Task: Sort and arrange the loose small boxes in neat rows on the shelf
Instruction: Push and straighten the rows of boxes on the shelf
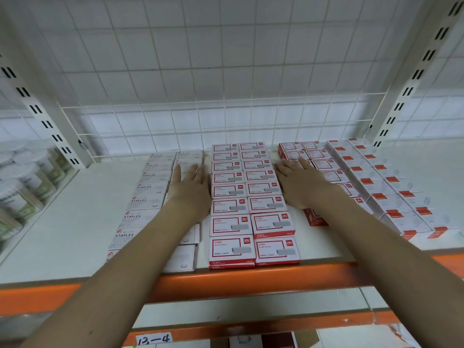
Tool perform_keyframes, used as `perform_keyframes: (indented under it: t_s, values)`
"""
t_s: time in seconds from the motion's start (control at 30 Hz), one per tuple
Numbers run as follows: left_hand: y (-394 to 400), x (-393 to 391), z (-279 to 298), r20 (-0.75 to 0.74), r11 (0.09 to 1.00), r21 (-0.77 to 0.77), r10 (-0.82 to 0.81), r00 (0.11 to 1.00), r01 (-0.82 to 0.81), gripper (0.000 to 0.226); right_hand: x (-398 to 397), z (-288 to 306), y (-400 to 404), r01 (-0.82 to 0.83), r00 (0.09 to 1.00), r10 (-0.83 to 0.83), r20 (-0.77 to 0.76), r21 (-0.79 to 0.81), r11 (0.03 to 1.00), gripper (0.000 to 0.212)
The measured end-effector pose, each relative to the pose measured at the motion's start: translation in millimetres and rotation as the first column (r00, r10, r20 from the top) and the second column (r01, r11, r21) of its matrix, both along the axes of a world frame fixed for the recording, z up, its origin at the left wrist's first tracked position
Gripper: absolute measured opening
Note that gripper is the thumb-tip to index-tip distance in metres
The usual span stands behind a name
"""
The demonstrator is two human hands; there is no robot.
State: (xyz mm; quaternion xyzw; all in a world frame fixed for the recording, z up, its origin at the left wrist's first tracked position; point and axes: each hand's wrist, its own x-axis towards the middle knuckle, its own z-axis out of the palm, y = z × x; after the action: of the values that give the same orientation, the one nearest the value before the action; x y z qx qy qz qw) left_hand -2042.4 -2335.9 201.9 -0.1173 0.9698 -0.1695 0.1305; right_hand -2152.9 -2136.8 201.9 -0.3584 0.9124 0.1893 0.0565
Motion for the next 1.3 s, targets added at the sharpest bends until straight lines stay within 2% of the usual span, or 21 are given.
perform_keyframes:
  t_s: [0.2,0.5,0.83,1.03,1.17,1.3]
  values:
    - [2.6,-3.4,0.9,0.044,0.996,-0.07,-0.059,0.997,0.062,0.066,-3.1,-3.2,-3.6,-0.01,1.0,0.01,-0.015,0.016,1.0,0.065]
    - [-11.8,-8.8,2.2,0.027,0.998,0.026,-0.062,0.998,0.062,0.063,-15.3,-0.9,-0.5,-0.011,1.0,0.012,-0.026,0.016,1.0,0.064]
    - [-8.8,-25.9,6.0,0.101,0.991,-0.081,-0.102,0.99,0.111,0.064,-27.9,0.8,-21.5,-0.03,0.997,0.035,-0.073,0.076,0.997,0.062]
    - [-17.6,-31.2,6.5,0.099,0.992,-0.046,-0.112,0.989,0.117,0.06,-33.1,3.0,-17.9,-0.025,0.999,0.028,-0.035,0.077,0.997,0.063]
    - [-28.8,-46.4,6.1,0.094,0.997,-0.029,-0.075,0.993,0.078,0.058,-51.1,5.5,-16.3,0.009,0.997,0.0,-0.076,0.126,0.992,0.06]
    - [-32.3,-62.8,5.0,0.102,0.993,-0.069,-0.087,0.991,0.095,0.06,-60.0,6.3,-26.2,0.019,0.997,-0.011,-0.073,0.117,0.993,0.06]
